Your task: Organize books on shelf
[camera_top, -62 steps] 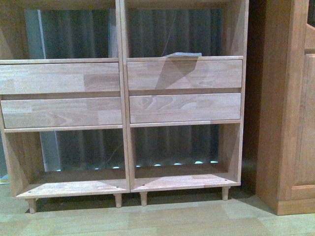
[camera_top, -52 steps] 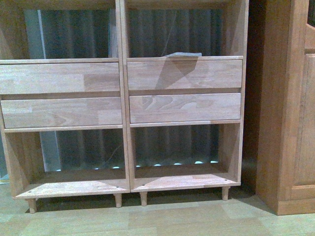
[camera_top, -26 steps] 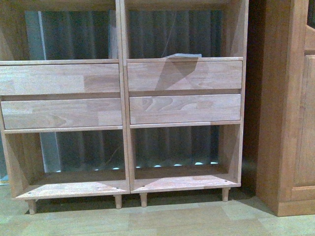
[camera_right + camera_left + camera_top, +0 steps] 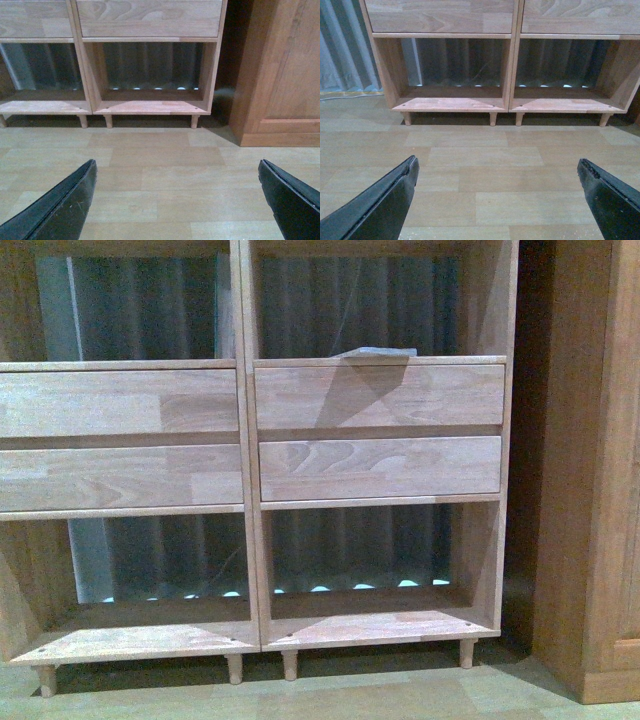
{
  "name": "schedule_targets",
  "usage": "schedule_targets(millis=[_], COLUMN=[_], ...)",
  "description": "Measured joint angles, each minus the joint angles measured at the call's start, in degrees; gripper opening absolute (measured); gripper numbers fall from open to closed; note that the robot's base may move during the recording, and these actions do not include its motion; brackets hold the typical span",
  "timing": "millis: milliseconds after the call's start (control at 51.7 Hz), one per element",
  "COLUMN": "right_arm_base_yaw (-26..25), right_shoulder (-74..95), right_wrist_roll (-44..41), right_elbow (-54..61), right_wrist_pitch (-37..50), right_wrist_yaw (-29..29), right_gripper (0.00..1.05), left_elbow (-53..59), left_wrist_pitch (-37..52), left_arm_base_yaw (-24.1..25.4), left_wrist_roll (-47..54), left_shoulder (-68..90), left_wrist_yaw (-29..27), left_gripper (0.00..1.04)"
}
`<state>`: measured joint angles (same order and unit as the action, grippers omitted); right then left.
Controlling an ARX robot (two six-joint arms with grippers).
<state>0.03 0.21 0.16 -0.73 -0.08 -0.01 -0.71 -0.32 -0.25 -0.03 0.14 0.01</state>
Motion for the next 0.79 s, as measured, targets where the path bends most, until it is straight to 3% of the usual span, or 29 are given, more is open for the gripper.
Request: schedule_targets(millis=[794], right_arm_base_yaw=[0.00], right_shoulder=[0.00], right_wrist_roll=[0.00], right_elbow=[0.00], right_wrist_pitch=[0.00], right_wrist_yaw=[-0.02], right_gripper=[0.98], left_elbow=[0.00], left_wrist_pitch=[0.00], left_arm_base_yaw=[0.00], left_wrist_roll=[0.00], left_shoulder=[-0.02], left_wrist_yaw=[0.00], left_gripper=[0.98])
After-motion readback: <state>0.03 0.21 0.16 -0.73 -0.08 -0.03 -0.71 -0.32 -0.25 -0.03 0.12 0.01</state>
